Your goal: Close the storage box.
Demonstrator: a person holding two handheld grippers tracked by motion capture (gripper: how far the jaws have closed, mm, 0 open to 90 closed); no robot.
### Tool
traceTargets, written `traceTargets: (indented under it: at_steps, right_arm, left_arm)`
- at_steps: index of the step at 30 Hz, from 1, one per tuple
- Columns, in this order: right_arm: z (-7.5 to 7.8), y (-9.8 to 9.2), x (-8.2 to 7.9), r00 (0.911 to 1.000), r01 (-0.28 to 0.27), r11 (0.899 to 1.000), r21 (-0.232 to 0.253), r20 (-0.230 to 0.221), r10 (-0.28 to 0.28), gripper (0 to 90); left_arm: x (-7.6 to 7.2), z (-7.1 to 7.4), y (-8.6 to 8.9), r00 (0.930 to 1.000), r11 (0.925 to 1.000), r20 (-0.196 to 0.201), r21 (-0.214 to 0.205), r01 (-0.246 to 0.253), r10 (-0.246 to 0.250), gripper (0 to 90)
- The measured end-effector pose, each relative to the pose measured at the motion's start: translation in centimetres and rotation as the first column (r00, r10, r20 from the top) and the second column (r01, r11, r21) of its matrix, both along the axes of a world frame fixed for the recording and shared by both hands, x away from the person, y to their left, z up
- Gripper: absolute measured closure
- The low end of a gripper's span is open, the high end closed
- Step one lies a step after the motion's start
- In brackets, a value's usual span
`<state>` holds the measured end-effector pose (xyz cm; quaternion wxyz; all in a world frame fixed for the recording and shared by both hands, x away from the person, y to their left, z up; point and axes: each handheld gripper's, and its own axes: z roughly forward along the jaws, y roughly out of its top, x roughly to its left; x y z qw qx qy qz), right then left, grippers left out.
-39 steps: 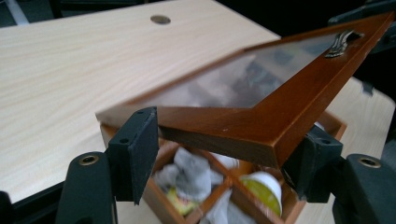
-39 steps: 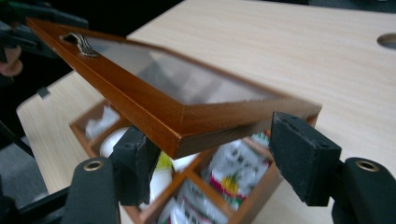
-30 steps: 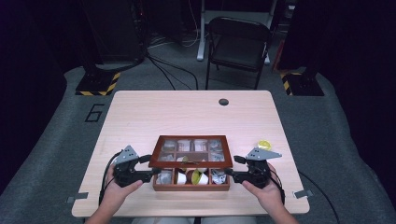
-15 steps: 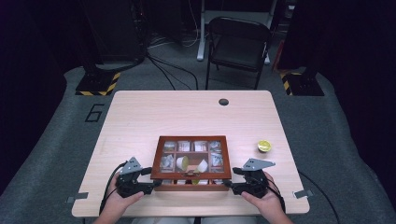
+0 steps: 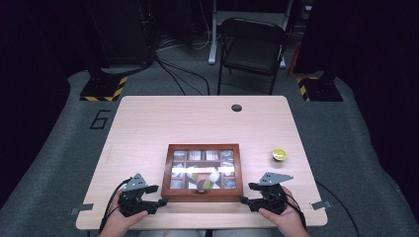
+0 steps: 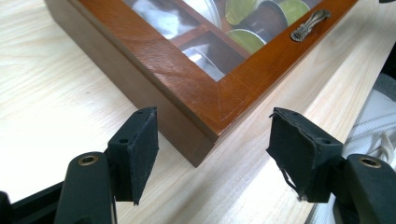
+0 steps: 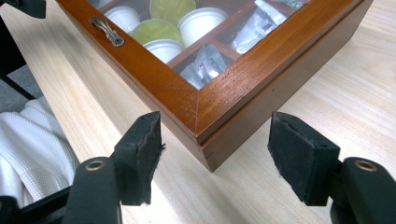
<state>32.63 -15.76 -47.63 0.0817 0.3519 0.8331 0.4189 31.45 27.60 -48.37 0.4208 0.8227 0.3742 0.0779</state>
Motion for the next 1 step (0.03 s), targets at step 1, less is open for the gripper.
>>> traceTargets:
  at_steps: [1]
  right_arm:
    - [0.05,-0.01,-0.02,1.0,0.002,1.0,0.005,0.002,-0.002,33.6]
  left_arm:
    - [0.02,-0.02,0.15,0.9997,0.9997,0.008,-0.007,-0.023,0.023,32.4]
